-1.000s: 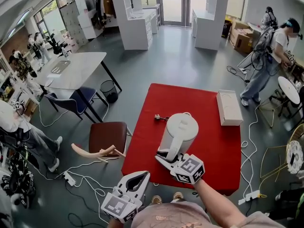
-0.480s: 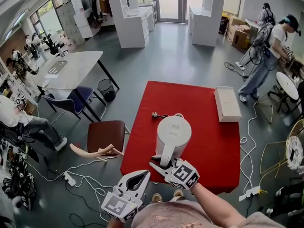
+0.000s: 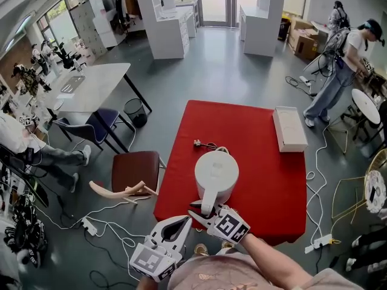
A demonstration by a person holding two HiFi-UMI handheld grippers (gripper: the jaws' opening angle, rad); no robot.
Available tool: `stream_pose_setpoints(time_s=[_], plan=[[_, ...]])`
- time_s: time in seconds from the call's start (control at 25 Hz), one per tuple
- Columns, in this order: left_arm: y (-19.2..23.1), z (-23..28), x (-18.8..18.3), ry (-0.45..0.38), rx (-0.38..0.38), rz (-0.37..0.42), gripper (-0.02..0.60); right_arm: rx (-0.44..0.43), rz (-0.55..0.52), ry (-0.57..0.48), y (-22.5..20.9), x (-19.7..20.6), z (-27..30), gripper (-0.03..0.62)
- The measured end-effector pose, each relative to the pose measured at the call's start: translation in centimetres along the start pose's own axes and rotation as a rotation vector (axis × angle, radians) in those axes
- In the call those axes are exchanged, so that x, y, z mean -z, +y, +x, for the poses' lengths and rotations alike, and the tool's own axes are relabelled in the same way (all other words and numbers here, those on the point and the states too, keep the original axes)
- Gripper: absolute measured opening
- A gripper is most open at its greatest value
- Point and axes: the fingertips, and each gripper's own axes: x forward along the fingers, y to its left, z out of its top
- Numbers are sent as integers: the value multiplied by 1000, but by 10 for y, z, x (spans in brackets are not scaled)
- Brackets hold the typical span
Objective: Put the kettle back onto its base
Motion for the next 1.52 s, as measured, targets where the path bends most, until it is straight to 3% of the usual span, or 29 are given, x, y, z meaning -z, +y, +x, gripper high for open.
stream_pose_setpoints(time_s=[0.32,0.76,0.84,0.92,1.28,1.52], plan=[[3,-4,0,-30,-12,19,-3,16,-16,13,0,2,2,80],[1,-7,2,-31,-3,13,-3,132,-27,109,-9,8,2,129],[-2,-8,4,-32,2,11,-3,141,4,116,-8,10,2,200],[-4,-10,5,-34,7,11,-3,146,39,119,-7,11,2,230],[-10,-16,9,-29,22,8,-3,197,60,108,-11,4,-18,232],[-12,-18,10,-11,26,7,-3,277,58,116,-15,10,-62,236]])
